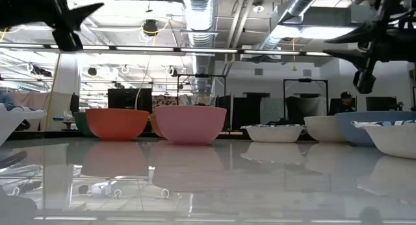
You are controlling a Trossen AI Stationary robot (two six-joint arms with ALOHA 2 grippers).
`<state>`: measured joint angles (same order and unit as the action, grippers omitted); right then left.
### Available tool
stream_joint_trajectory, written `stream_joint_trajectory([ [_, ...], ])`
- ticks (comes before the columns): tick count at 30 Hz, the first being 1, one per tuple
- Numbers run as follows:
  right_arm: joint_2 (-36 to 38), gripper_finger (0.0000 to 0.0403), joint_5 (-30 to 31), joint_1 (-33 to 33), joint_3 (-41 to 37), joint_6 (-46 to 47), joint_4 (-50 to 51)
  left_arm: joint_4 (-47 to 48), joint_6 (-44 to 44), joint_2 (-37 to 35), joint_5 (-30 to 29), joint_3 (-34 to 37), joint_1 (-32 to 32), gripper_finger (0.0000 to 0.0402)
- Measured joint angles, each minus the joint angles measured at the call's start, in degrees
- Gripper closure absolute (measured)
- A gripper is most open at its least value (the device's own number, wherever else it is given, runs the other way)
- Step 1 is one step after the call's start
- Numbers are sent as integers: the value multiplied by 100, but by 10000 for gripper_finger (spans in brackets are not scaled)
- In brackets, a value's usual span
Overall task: Nest bowls inside each other
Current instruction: Stack the white bowl on top of the bottom right white bowl
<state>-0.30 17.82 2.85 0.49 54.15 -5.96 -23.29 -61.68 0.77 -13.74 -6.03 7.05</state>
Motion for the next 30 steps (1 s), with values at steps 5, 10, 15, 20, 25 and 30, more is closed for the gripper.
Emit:
stream_joint_trajectory([
  [5,-2,298,16,12,0,62,119,-25,775,-1,-54,-549,0,182],
  [10,-2,298,-64,48,2,-355,-1188,-28,1405,131,-299,-1027,0,182],
  [15,0,298,-75,169,104,-1699,-2854,-23,1640,420,-682,-1360,0,182],
  [20,-104,298,171,247,835,-2757,-2502,-6,1621,931,-786,-1742,0,182],
  [25,-516,298,376,247,1883,-3404,-1011,351,1776,1587,-702,-2385,0,182],
  [30,-1237,298,477,245,3214,-3418,832,1990,1713,2081,-283,-3355,0,182],
])
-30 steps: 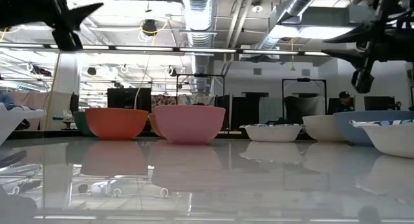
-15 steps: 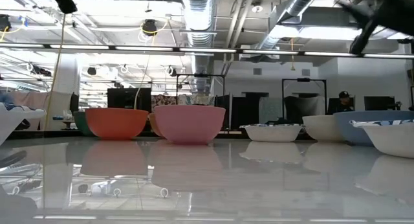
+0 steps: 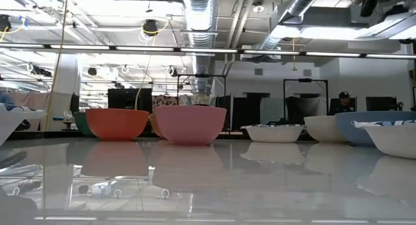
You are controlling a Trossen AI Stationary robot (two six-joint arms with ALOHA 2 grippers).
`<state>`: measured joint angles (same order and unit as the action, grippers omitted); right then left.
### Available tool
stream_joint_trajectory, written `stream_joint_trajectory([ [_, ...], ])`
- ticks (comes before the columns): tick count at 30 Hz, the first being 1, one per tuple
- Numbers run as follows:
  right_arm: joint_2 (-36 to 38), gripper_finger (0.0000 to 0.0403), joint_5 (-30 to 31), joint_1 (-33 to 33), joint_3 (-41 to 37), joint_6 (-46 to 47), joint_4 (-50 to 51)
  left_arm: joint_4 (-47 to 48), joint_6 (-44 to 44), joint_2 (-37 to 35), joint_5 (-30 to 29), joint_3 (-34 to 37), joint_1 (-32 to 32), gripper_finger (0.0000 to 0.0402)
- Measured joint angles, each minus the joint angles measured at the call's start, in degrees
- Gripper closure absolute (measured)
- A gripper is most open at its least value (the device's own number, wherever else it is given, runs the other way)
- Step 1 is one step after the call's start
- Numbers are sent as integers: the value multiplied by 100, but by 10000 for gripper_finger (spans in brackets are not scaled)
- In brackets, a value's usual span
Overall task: Nest bowls inside each other
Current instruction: Stack the white bowl on top of the bottom right white bowl
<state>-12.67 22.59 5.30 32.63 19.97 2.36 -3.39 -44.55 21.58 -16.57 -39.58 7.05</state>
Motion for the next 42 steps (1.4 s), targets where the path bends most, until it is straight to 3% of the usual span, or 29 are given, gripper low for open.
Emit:
stream_joint_trajectory([
  [7,-1331,298,-185,2,1767,184,1765,2217,63,823,850,-1594,0,182],
  [11,-2050,298,-328,48,2497,-7,2466,3102,185,1366,1491,-2369,0,182],
  [15,-2601,298,-328,217,3069,-96,3172,3627,462,1825,1765,-2999,0,182],
  [23,-3428,298,-317,689,3562,110,4585,4539,873,2392,1640,-3864,0,182],
  [34,-4707,298,-348,1063,3562,2032,6984,5504,863,2651,691,-3933,-2,182],
  [42,-5625,298,-1779,1923,3562,3146,6990,5571,861,2726,690,-3933,-2,182],
])
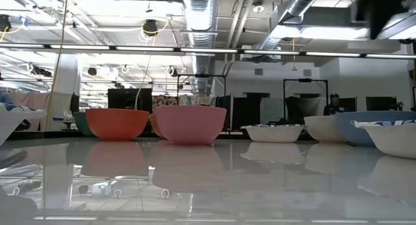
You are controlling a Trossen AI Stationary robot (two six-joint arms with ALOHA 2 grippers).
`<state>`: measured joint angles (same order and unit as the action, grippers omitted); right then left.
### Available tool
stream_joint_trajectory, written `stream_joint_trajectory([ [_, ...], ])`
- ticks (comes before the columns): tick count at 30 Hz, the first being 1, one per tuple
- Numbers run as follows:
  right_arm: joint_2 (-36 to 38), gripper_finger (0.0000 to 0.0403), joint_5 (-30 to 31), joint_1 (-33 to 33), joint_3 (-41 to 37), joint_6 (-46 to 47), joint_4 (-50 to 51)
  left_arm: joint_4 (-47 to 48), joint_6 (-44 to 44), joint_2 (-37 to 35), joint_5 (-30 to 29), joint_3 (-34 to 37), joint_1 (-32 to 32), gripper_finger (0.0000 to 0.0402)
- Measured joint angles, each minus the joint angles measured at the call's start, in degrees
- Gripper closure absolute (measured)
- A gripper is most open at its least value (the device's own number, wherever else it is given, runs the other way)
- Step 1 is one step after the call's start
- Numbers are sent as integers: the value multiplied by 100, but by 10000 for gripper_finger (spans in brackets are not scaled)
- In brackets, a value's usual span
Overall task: Nest bowls inside each other
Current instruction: Stack the white bowl on top of the bottom right white bowl
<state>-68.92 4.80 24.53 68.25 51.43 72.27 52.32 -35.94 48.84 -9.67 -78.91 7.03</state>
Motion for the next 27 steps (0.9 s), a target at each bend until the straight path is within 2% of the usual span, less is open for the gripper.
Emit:
stream_joint_trajectory([
  [4,-377,298,-321,857,0,607,-376,67,35,2,-3,0,0,182],
  [10,-798,298,-339,2157,0,2043,-696,94,140,4,-18,2,0,182],
  [16,-1040,298,-341,3049,-7,3690,-697,81,136,45,-22,2,0,182],
  [22,-1096,298,-247,3393,-11,4813,-693,76,234,222,-4,7,2,182],
  [25,-1056,297,201,3189,-11,4823,-705,78,234,344,1,7,2,182],
  [27,-1075,292,424,2925,-11,4470,-766,95,234,427,57,7,2,182],
])
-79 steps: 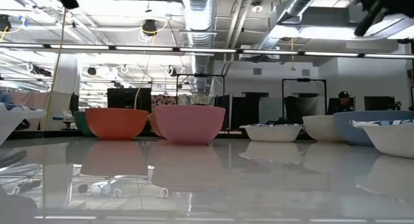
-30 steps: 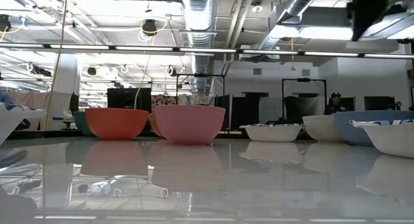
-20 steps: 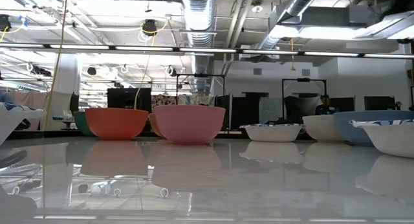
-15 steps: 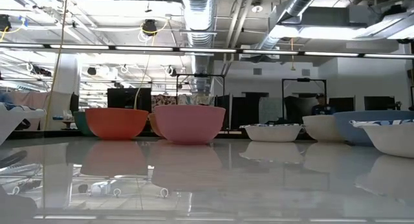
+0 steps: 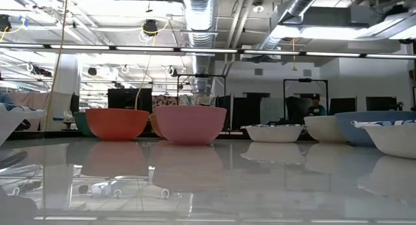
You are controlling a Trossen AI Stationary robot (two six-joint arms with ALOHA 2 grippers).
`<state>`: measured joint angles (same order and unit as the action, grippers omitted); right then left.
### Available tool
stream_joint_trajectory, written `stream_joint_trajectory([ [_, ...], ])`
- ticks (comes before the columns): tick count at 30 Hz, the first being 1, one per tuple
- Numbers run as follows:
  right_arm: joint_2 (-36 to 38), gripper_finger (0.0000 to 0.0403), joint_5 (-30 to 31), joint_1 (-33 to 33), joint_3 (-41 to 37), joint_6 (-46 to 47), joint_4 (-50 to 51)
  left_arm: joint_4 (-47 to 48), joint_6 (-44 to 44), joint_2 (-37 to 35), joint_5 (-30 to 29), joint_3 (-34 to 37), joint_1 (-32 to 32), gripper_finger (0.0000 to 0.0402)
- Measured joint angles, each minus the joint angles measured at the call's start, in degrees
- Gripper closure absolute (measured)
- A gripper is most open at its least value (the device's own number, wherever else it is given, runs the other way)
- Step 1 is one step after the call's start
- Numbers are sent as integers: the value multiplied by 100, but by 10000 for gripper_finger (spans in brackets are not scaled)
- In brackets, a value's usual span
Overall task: Nest bowls inside each other
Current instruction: Stack the white bowl on top of the bottom right white bowl
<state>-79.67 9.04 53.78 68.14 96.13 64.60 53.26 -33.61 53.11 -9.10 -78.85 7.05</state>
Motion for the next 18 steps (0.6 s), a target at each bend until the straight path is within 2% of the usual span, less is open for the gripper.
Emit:
stream_joint_trajectory([
  [4,-200,260,28,-609,0,-1140,-140,2,2,139,167,0,0,182],
  [13,-895,124,-199,-1531,0,-2465,-146,2,-2,161,181,0,0,182],
  [18,-1307,98,-322,-1798,0,-2929,-189,74,44,161,181,0,0,182],
])
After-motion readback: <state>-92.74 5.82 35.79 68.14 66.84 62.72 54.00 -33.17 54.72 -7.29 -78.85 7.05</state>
